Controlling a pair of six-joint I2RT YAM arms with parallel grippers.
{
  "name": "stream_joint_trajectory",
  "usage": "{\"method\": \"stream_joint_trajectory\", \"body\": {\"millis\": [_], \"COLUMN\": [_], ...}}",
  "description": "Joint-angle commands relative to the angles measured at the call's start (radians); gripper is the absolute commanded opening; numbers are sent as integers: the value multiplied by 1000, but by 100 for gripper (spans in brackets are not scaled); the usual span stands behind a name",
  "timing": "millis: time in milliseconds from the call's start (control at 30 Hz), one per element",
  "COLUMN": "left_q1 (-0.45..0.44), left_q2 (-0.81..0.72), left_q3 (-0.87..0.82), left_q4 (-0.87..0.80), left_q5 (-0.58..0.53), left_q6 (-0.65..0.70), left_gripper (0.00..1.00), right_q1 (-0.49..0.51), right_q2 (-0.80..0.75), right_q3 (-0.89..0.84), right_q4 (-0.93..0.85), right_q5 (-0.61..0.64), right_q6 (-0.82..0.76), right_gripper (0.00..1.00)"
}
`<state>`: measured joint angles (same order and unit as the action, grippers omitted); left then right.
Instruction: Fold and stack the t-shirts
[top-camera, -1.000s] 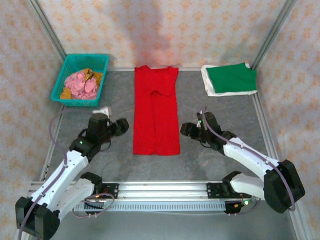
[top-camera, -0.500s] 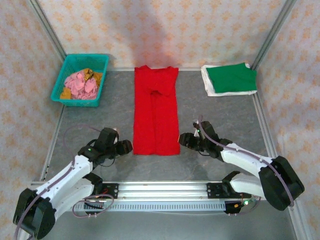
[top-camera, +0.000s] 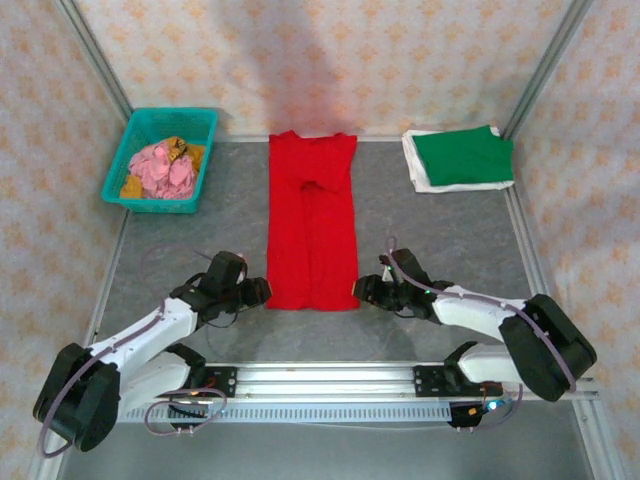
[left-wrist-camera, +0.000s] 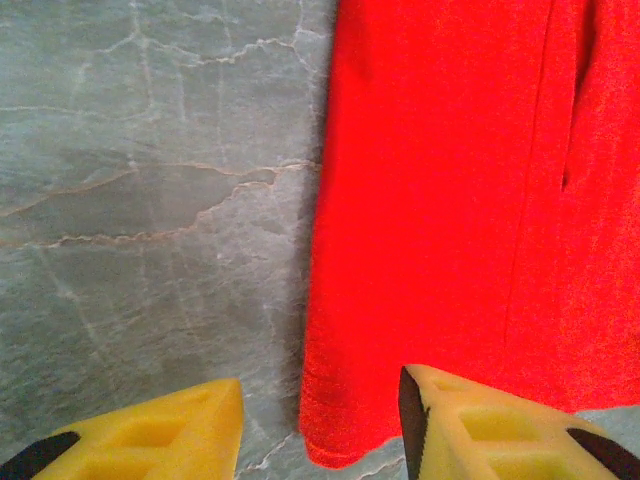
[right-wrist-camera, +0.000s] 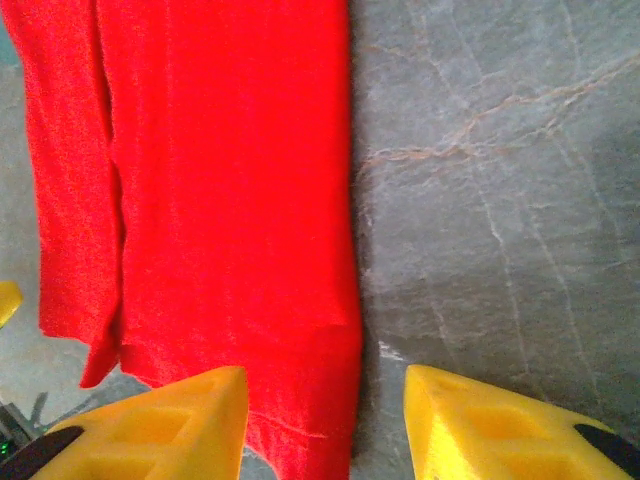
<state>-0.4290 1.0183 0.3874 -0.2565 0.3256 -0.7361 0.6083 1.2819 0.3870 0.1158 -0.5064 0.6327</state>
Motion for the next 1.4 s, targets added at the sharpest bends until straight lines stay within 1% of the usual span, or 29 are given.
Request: {"method": "stream_joint_trajectory", "body": {"millis": [0,167,333,600,800,867,1000,1100,1133,1200,1267,1367], "left_q1": [-11,-16,-22,-55,-86,-91,-95,-96,-96,-96,-97,-96], "left_q2": [15,38,80,153,235,254,272,272,271,269,267,269], "left_q3": [-21,-19,-15,2,26,28,31,31,33,34,33,27], "left_q4": [51,84,108,164,193,198,201,203,201,193,187,189], "left_q5": [-29,-30,-27,-26,-31,-33,-38,-41,-43,-49,-54,-60], "left_q6": [0,0,0,-6,-17,-17,-20,-21,-22,-20,-14,-14], "left_gripper": [45,44,41,37,30,24,21,19,16,14,11,10], "right_q1": [8,16,24,27,28,28,34,54,70,102,126,144], "right_q2": [25,66,76,102,134,138,134,128,126,125,127,134], "right_q3": [-11,-24,-38,-47,-46,-49,-51,-42,-37,-24,-17,-11], "right_q4": [61,94,113,140,158,162,163,159,150,131,120,120], "right_q5": [-9,-27,-29,-24,-24,-24,-35,-63,-72,-86,-82,-59], "right_q6": [4,13,19,21,22,25,35,44,48,55,66,78], "right_gripper": [44,44,43,43,43,42,42,42,42,42,42,42]}}
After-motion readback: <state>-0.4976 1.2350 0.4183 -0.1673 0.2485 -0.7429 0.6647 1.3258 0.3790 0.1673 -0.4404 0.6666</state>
